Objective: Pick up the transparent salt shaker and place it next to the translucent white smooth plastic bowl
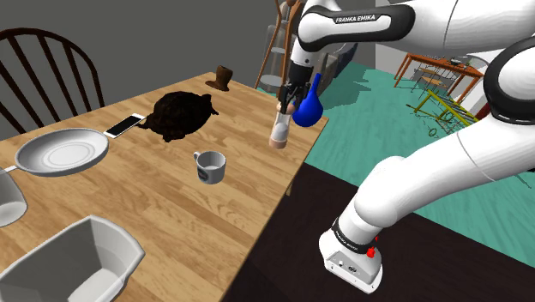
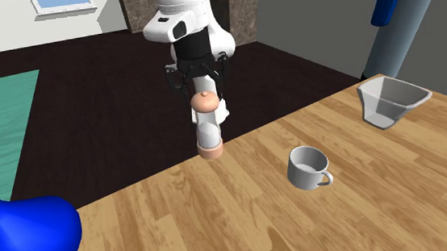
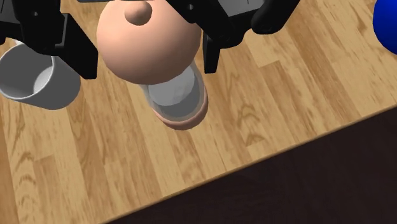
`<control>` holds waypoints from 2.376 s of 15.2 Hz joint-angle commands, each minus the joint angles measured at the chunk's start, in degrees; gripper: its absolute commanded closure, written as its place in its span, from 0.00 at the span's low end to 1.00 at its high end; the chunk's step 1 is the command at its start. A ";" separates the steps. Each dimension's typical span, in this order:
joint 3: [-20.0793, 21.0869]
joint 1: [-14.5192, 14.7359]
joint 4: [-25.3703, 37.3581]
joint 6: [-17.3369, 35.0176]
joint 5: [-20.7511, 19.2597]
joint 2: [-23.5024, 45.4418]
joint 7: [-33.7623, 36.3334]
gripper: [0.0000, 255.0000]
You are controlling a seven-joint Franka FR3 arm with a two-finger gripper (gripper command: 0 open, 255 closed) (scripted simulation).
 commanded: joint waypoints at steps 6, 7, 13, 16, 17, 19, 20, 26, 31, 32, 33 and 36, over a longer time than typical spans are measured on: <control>0.28 0.12 5.24 -5.48 0.12 -0.24 0.28 1.00; 0.32 0.14 6.01 -6.24 0.14 -0.23 0.32 1.00; 0.51 0.27 10.86 -10.81 0.29 0.05 0.52 1.00; 0.58 0.35 13.44 -13.09 0.38 0.36 0.60 1.00; 0.60 0.37 14.33 -13.84 0.42 0.48 0.63 1.00; 0.64 0.43 16.13 -15.36 0.49 0.77 0.67 1.00; 0.65 0.45 17.05 -16.11 0.52 0.94 0.69 1.00; 0.70 0.62 22.85 -20.68 0.76 2.18 0.78 1.00; 2.62 1.61 25.17 -21.91 1.81 3.20 3.56 1.00; 3.58 2.07 25.12 -21.55 2.27 3.47 4.92 1.00; 4.52 2.54 25.14 -21.17 2.72 3.80 6.27 1.00; 7.31 3.93 25.56 -20.05 4.01 5.13 10.24 1.00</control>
